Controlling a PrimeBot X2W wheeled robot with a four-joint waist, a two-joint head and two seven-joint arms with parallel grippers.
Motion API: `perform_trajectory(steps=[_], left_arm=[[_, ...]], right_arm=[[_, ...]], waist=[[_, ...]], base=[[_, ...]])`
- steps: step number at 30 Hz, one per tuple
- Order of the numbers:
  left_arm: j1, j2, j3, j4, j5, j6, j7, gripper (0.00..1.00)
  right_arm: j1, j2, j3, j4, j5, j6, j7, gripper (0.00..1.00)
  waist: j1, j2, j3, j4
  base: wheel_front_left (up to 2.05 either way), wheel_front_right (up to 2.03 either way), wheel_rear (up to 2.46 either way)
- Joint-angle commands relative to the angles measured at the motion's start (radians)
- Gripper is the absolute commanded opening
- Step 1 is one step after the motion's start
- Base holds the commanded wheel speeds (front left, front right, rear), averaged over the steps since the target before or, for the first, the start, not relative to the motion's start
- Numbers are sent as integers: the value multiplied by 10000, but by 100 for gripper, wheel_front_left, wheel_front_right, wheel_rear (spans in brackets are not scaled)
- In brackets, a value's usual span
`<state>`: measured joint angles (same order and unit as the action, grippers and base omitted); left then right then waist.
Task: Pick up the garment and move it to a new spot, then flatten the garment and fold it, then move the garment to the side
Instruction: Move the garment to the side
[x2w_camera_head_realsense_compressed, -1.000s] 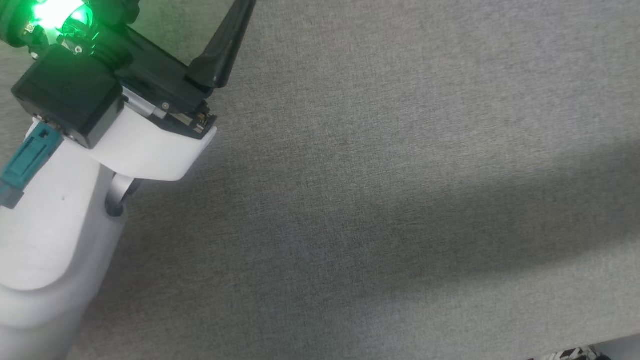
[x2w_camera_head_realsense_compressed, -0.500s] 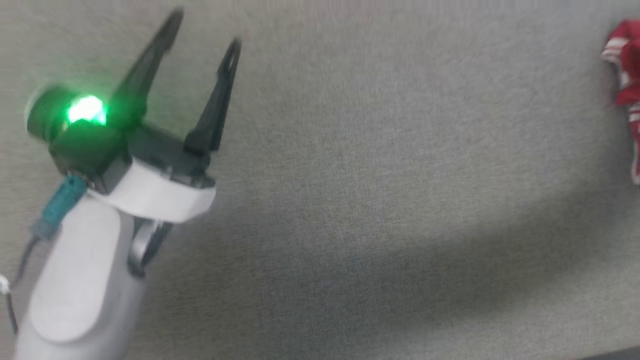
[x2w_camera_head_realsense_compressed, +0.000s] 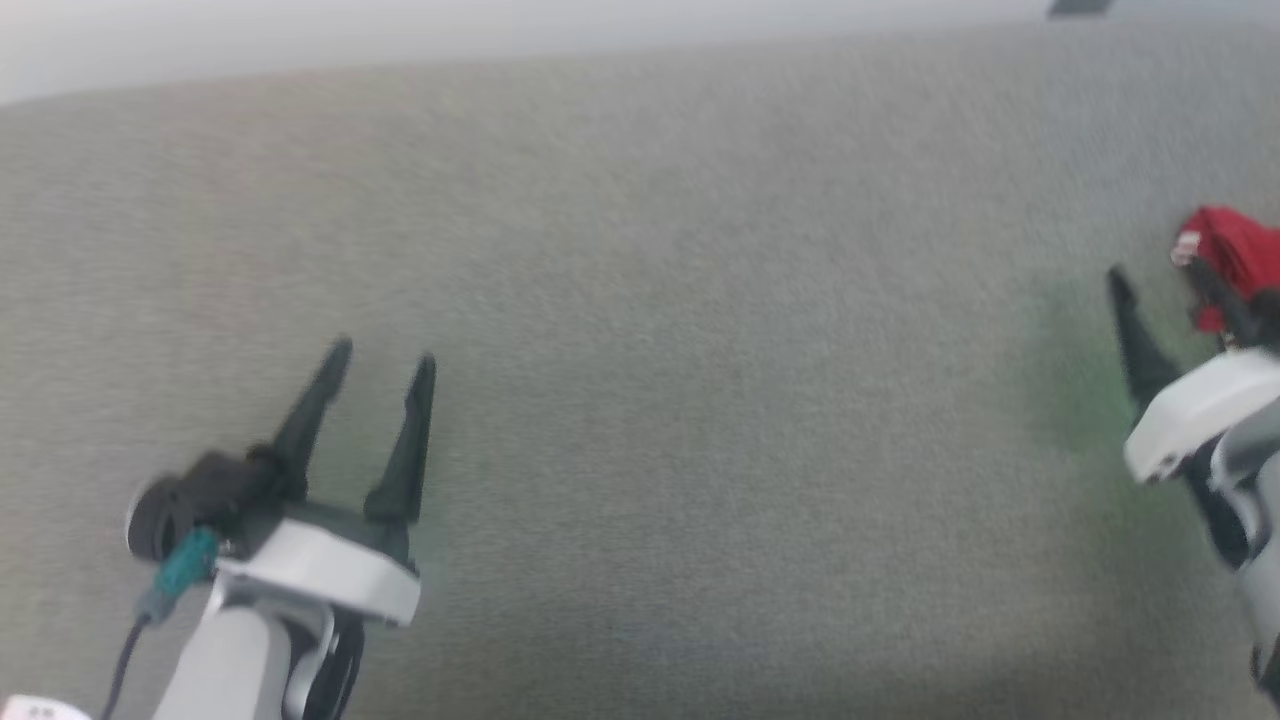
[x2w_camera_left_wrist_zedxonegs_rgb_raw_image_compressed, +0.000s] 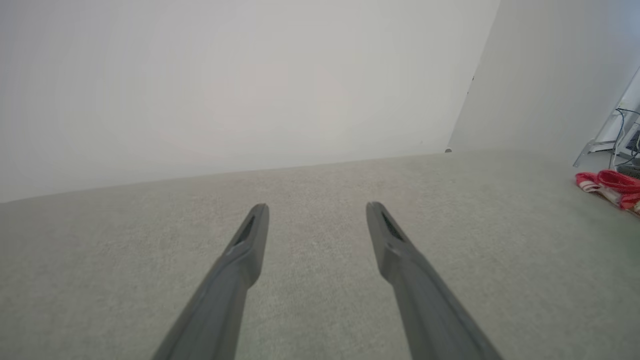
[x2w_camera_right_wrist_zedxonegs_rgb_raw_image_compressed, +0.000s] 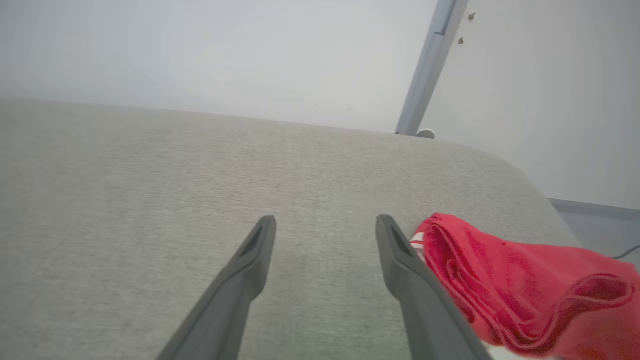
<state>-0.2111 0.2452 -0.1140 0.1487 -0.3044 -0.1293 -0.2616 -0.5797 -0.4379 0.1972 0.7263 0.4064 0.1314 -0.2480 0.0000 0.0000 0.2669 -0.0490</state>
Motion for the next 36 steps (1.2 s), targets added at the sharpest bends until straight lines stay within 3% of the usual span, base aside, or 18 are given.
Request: perform_trajectory(steps=[1,11,19,36], left_arm=[[331,-53,129,192,-59,-15,-46,100],[1493,-412,662,498,2,-15,-46,100],[2574,-386,1049,168,-8,-15,-46,100],[4022,-743,1994,-879,-65,-15,-46,100]], right_arm=[[454,96,54,-308,107,-15,-93,100],[2333,363,28,-1855,81,-15,-169,100],[4019,811,-920,-3203,-42,-15,-175,100],[6193,1671,-2177,-5564,-699,-13,113,100]], waist=[[0,0,-628,500],[0,0,-1722,1106],[0,0,-2683,1329],[0,0,-3241,1025]], base=[[0,0,0],[0,0,0],[0,0,0],[0,0,0]])
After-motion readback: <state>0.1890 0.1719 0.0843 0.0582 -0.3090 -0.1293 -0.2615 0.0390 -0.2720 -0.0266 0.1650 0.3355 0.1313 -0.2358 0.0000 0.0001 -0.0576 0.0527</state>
